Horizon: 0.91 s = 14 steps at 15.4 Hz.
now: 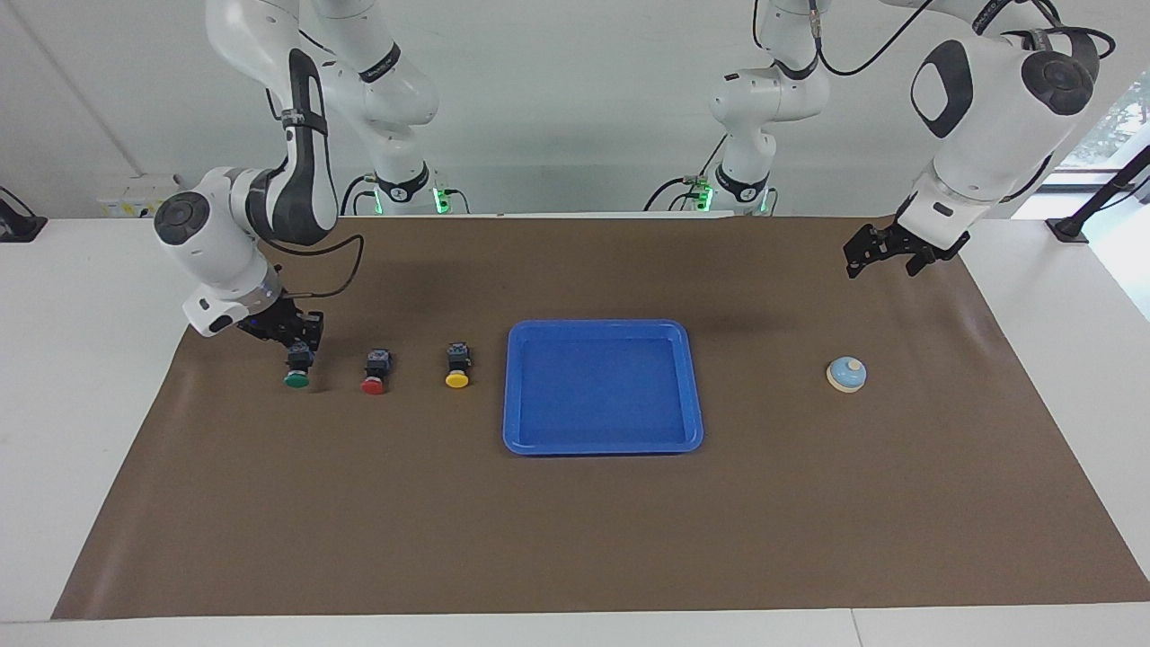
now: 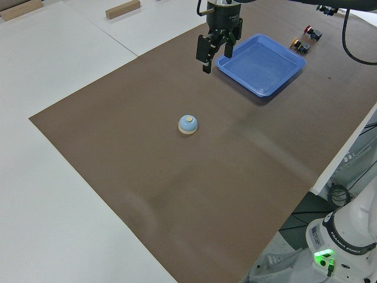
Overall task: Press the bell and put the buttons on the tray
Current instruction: 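Carry the green button into the blue tray with the right gripper and release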
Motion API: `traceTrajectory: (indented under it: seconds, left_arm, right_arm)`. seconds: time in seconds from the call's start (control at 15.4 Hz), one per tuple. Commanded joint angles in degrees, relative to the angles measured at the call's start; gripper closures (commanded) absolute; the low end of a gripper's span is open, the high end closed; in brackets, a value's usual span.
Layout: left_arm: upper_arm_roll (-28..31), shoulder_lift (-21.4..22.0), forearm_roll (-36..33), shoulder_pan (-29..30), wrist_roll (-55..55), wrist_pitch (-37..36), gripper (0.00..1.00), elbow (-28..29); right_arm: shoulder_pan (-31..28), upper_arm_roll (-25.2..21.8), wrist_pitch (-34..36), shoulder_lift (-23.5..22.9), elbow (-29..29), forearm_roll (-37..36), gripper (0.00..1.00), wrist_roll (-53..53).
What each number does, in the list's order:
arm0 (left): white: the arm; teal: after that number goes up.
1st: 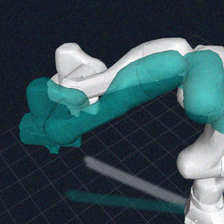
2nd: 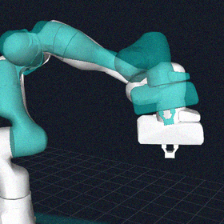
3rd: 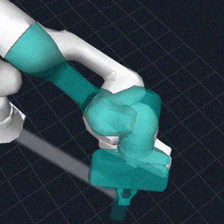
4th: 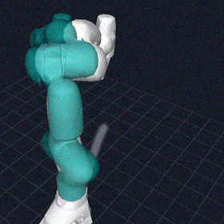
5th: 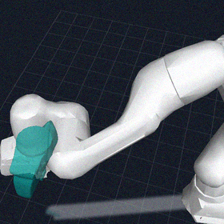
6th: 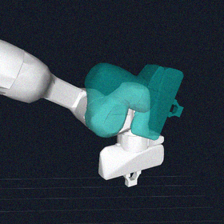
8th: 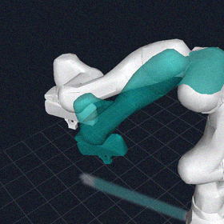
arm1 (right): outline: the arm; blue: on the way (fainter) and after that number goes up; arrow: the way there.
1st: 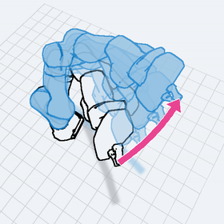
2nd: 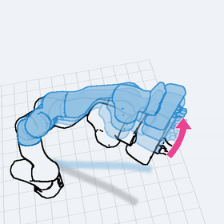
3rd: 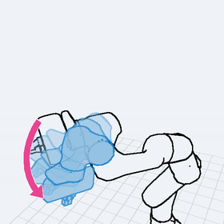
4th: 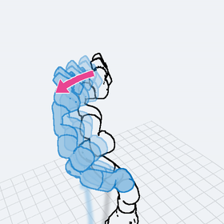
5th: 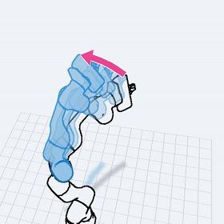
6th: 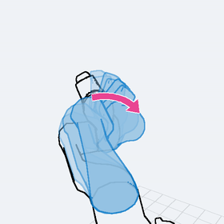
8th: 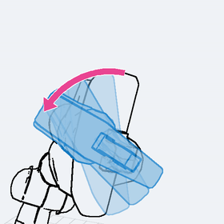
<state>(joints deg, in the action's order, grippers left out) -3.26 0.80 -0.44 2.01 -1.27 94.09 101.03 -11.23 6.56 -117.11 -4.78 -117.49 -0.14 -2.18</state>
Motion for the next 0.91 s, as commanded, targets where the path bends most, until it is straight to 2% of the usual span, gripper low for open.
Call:
traceTrajectory:
  seconds: [0.0,0.2,0.26,0.46,0.65,0.85]
  left_arm:
    - [0.18,-0.09,0.27,0.01,0.30,-1.10,0.00,-1.01]
    - [0.09,-0.09,0.27,0.01,0.30,-1.10,0.00,-1.01]
    - [0.09,-0.09,0.27,0.10,0.30,-1.10,0.00,-1.01]
    - [0.09,-0.09,0.27,0.01,0.30,-1.10,0.00,-1.01]
    - [0.09,-0.09,0.27,0.10,0.30,-1.10,0.00,-1.01]
    - [0.09,-0.09,0.27,0.10,0.30,-1.10,0.00,-1.01]
  right_arm:
    - [8.38,0.47,2.50,-0.23,3.67,0.40,1.00,10.05]
    - [21.29,0.47,0.48,-0.14,3.59,0.49,1.00,22.01]
    - [24.03,0.47,-0.22,-0.49,4.02,0.66,1.00,24.22]
    - [29.58,0.47,-2.33,-2.60,5.26,4.26,1.00,25.82]
    - [33.72,0.47,-5.66,-6.72,4.82,4.09,1.00,32.31]
    - [35.04,0.56,-9.27,-9.89,4.55,4.09,1.00,35.66]
